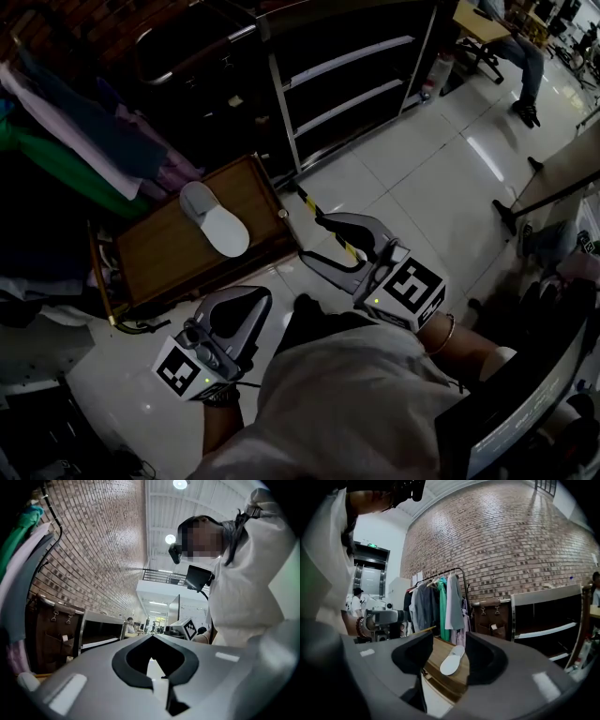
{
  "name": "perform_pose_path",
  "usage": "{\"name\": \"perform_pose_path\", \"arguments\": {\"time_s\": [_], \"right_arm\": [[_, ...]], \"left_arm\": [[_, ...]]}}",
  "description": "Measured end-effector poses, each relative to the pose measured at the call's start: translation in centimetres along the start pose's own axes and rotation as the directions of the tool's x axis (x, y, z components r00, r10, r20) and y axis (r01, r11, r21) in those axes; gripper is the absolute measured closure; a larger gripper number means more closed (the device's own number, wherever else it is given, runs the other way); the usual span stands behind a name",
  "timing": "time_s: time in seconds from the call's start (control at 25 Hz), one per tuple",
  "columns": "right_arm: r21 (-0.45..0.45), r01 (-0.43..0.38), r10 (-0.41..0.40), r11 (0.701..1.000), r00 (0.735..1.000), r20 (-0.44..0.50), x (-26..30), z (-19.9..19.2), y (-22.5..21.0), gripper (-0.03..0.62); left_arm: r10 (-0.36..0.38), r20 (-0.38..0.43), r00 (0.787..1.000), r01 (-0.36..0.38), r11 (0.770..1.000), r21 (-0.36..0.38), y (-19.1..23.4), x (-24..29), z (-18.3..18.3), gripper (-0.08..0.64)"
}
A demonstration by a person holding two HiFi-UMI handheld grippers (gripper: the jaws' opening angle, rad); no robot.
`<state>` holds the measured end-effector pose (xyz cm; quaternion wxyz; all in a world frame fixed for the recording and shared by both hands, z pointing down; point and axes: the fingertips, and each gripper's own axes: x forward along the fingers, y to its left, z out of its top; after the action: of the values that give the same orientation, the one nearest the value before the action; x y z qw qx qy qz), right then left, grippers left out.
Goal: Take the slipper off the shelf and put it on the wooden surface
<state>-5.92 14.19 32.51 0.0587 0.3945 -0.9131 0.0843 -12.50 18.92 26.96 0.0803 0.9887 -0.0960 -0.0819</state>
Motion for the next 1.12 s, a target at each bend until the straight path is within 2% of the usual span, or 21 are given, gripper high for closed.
{"name": "perform_pose_path", "arguments": {"time_s": [0.2, 0.36, 0.6, 0.84, 1.0, 1.12], "right_arm": [[0.024, -0.033, 0.032, 0.999, 0.999, 0.028, -3.2, -0.7, 0.4, 0.391], [0.037, -0.003, 0.002, 0.999, 1.000, 0.018, -6.6, -1.8, -0.1, 0.403], [0.054, 0.074, -0.077, 0.996, 0.995, 0.056, -8.9, 0.8, 1.4, 0.408], [0.028, -0.030, 0.026, 0.999, 0.994, 0.108, -5.6, 2.6, 5.7, 0.414], [0.010, -0.083, 0.081, 0.997, 0.990, 0.114, -3.4, 3.0, 8.8, 0.414], [0.014, -0.144, 0.141, 0.990, 0.984, 0.109, -1.9, 3.0, 11.1, 0.414]], "left_arm": [[0.041, -0.060, 0.997, -0.041, 0.999, 0.013, -3.5, 1.1, -1.7, 0.569], [0.038, -0.096, 0.995, -0.036, 0.999, 0.026, -5.4, 1.9, -3.7, 0.569], [0.058, -0.077, 0.995, -0.055, 0.998, 0.031, -6.3, 0.4, -0.9, 0.569], [0.182, -0.110, 0.977, -0.176, 0.982, 0.061, -5.0, -2.8, 0.3, 0.569], [0.186, -0.068, 0.980, -0.185, 0.982, 0.022, -5.6, -4.9, 0.7, 0.571], [0.205, -0.065, 0.977, -0.204, 0.979, 0.022, -5.3, -6.5, 0.8, 0.569]]}}
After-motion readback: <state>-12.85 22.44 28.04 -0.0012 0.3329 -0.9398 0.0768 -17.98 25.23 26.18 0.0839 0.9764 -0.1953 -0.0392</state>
